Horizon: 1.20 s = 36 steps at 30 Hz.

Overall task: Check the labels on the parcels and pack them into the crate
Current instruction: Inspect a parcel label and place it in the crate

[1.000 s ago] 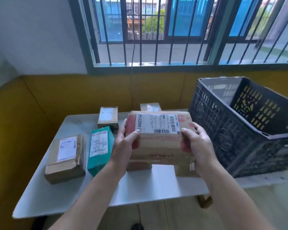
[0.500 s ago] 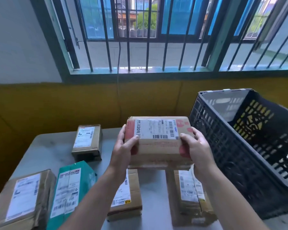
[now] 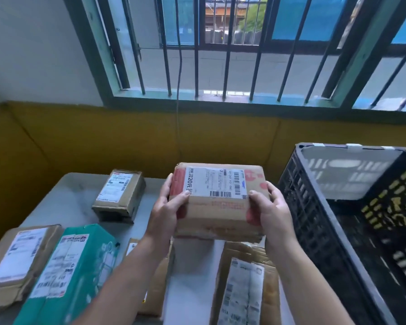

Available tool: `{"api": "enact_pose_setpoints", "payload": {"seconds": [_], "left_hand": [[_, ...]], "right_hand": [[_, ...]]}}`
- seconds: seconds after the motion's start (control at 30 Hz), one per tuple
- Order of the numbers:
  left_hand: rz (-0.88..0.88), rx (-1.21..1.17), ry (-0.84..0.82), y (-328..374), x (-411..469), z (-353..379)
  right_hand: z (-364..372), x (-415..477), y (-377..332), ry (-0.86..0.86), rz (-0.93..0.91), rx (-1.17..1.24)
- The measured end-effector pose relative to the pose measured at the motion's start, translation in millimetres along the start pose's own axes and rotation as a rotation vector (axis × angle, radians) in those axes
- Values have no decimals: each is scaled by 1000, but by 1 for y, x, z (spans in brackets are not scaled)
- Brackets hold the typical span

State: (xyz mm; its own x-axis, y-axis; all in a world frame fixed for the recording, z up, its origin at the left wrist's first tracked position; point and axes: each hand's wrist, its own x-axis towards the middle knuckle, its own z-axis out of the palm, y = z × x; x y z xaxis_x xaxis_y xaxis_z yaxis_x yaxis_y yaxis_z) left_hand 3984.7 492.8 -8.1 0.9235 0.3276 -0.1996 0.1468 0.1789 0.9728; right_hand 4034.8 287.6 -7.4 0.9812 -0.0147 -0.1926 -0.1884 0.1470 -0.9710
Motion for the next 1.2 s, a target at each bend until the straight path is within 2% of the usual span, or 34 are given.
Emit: {"api": "enact_pose_setpoints", "payload": {"seconds": [0.47,0.87,1.07,1.2], "left_hand": [[46,-2,-4,0,5,-1],[32,-24,-139,10,15,-31],[40,-3,-154,8,17,-36],[30,-17,-171,5,18,-38]], "right_hand": [[2,6,-6,-28,-28,-43],[30,-9,-4,-61,-25,-87],[34,-18,-6,-101,-21,-109],[36,-16,-6,-65,-8,-69]]}}
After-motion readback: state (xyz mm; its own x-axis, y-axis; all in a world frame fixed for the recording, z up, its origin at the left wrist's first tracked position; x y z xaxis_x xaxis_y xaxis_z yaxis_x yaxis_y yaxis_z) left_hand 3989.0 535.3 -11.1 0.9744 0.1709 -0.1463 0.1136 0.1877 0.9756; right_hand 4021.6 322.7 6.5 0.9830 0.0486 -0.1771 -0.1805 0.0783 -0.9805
